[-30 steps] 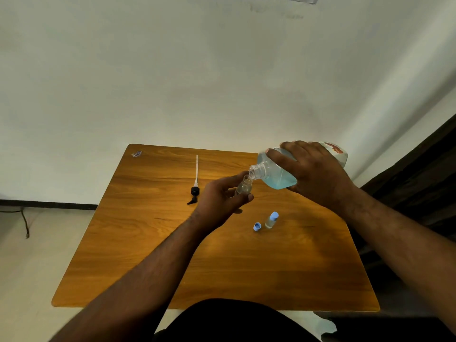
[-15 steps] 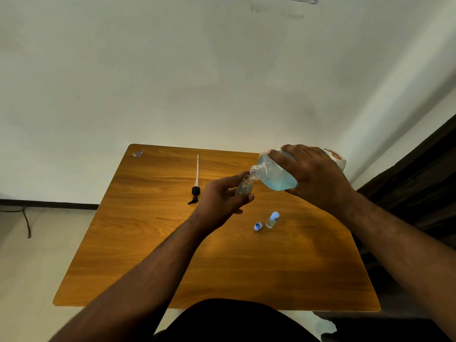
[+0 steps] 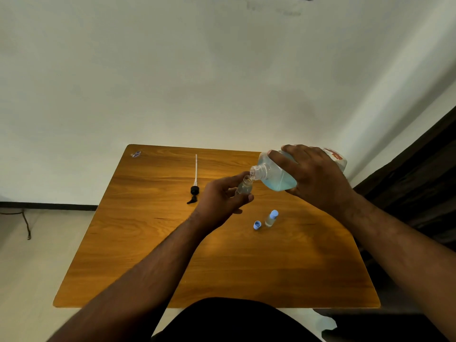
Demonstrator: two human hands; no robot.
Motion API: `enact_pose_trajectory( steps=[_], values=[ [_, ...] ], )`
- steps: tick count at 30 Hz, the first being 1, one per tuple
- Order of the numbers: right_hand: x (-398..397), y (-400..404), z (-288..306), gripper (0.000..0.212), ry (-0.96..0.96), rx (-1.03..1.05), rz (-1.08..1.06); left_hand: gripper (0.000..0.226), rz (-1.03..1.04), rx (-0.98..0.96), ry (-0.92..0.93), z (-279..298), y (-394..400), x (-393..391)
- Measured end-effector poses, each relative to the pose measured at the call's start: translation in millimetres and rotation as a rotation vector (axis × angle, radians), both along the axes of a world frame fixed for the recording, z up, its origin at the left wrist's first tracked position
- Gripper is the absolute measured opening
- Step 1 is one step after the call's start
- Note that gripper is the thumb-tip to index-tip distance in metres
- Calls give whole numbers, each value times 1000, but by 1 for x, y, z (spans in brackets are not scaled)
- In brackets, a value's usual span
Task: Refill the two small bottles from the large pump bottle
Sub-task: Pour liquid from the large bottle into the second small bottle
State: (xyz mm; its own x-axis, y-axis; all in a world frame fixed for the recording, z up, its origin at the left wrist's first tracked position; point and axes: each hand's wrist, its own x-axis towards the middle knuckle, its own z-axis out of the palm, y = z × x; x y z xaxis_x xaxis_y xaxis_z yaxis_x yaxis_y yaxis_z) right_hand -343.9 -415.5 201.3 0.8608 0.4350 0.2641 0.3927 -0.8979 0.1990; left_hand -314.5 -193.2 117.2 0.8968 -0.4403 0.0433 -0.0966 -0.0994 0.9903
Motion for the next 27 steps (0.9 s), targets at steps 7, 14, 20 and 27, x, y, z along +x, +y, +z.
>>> enact_pose_trajectory(
  steps=[7, 14, 20, 27],
  values=[
    [1, 1, 2, 92, 15, -23, -6, 57, -1, 6, -13, 0, 0, 0],
    [3, 3, 5, 92, 19, -28, 0, 57, 1, -2, -7, -1, 0, 2],
    [5, 2, 4, 95, 19, -40, 13, 57, 1, -6, -15, -2, 0, 3],
    [7, 1, 2, 94, 11, -45, 10, 57, 0, -11, -10, -2, 1, 4]
  ],
)
